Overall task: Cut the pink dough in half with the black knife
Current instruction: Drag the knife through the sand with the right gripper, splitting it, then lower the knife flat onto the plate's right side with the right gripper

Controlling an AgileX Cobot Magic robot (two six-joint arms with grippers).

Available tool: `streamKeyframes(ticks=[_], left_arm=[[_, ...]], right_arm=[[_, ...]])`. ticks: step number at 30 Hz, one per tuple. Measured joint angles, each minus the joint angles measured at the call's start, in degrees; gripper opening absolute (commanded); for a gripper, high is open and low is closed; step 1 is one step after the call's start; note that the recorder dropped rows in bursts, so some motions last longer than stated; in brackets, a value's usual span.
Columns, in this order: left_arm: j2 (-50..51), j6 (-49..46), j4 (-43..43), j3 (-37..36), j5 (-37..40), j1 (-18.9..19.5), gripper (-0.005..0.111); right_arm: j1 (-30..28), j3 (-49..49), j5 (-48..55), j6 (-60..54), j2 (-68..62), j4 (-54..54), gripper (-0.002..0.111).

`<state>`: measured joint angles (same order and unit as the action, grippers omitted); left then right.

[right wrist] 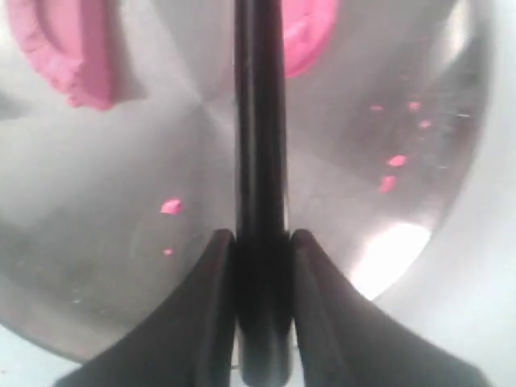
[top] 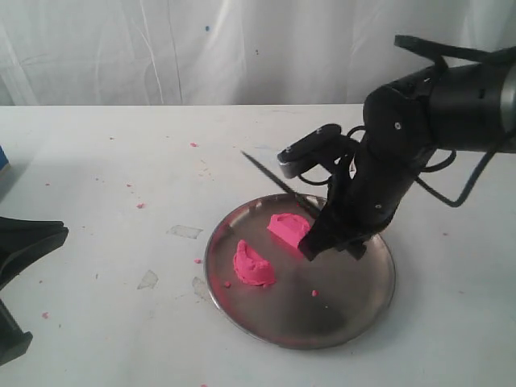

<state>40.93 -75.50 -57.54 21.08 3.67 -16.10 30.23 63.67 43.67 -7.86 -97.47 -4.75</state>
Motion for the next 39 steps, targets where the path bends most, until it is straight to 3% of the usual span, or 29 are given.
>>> streamKeyframes(ticks=[5, 12, 19, 25, 29, 39], left_arm=[[0.0, 0.0, 0.0, 0.0, 0.0, 0.0, 0.000], [0.0, 0.0, 0.0, 0.0, 0.0, 0.0, 0.000], [0.0, 1.0, 0.0, 0.0, 0.6, 0.0, 0.000], [0.0, 1.5, 0.0, 0.0, 2.8, 0.0, 0.000], [0.0, 1.5, 0.0, 0.0, 2.4, 0.0, 0.000], [0.0, 1.5, 0.0, 0.0, 2.8, 0.0, 0.000]], right_arm=[[-3.4, -3.7, -5.1, 10.8, 1.3, -8.8, 0.000], [-7.1, -6.0, -7.8, 16.4, 1.3, -7.6, 0.000], [-11.1, -4.6, -2.4, -4.3, -1.0, 20.4, 0.000], [-20.8, -4.3, -1.1, -10.3, -1.9, 31.9, 0.000], [-21.9, -4.2, 4.2, -22.2, -2.3, 43.3, 0.000], [-21.6, -4.2, 8.9, -28.3, -7.0, 48.2, 0.000]])
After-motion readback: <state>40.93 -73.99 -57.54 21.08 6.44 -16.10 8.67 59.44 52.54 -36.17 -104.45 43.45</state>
